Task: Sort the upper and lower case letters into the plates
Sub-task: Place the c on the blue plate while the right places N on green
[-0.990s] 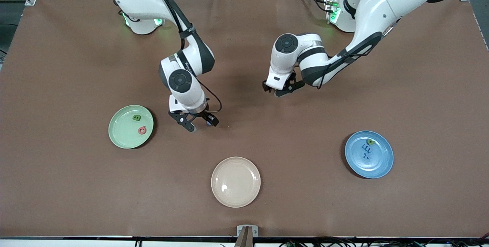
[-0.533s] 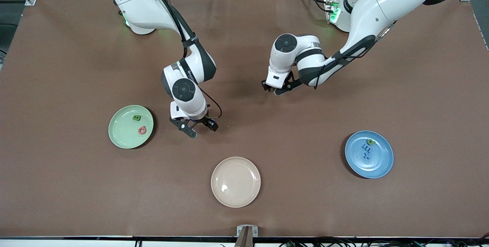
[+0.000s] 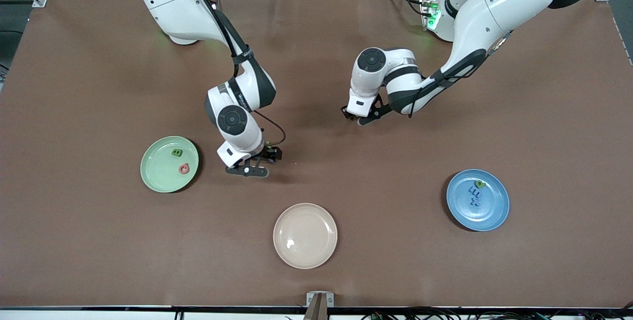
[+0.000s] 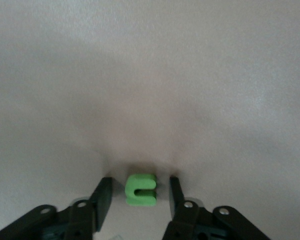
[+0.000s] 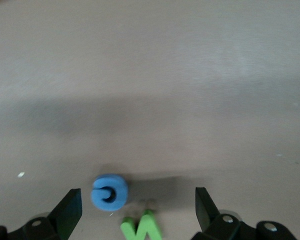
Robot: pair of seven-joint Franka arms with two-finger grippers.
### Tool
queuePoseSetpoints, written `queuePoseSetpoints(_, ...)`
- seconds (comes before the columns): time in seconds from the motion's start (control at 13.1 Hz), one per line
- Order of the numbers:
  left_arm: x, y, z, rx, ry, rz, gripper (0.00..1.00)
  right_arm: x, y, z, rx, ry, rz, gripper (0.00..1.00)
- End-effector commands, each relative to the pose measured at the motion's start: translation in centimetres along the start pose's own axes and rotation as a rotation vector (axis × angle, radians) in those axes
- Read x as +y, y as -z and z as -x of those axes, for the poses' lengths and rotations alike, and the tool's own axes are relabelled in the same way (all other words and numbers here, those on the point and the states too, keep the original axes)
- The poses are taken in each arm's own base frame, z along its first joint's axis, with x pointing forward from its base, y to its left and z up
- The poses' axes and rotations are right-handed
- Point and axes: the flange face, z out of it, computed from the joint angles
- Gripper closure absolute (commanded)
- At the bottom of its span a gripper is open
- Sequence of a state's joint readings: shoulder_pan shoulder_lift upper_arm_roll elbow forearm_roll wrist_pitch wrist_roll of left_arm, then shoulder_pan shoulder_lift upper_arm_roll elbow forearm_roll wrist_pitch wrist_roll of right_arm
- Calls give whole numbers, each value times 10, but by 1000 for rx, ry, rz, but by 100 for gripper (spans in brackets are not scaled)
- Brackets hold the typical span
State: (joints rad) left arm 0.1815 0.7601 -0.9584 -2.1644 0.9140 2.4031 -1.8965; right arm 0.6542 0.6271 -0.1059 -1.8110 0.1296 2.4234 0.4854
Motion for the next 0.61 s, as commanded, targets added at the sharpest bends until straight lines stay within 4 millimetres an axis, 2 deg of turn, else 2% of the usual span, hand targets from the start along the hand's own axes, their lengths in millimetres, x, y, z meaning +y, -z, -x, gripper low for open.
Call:
queuePoseSetpoints(0.0,1,-2,8,13,15,10,74,12,-7,21,55,135,-27,1)
queuePoseSetpoints(0.08,1,-2,8,13,15,9,87,19,-14,28,81,150,-34,2)
queuePoseSetpoints(0.15,2,0,5,18,17,13,97,22,-17,33,90,156,-37,2)
queuePoseSetpoints(0.3,6,11,-16,40,32,33,99,17,-20,39,82,163,-39,2)
queuePoseSetpoints(0.46,22,32,-45,90,59,45,99,17,-19,42,76,156,-41,2)
queuePoseSetpoints(0.53,27,43,-69,124,59,30,99,17,-16,42,73,156,-41,2)
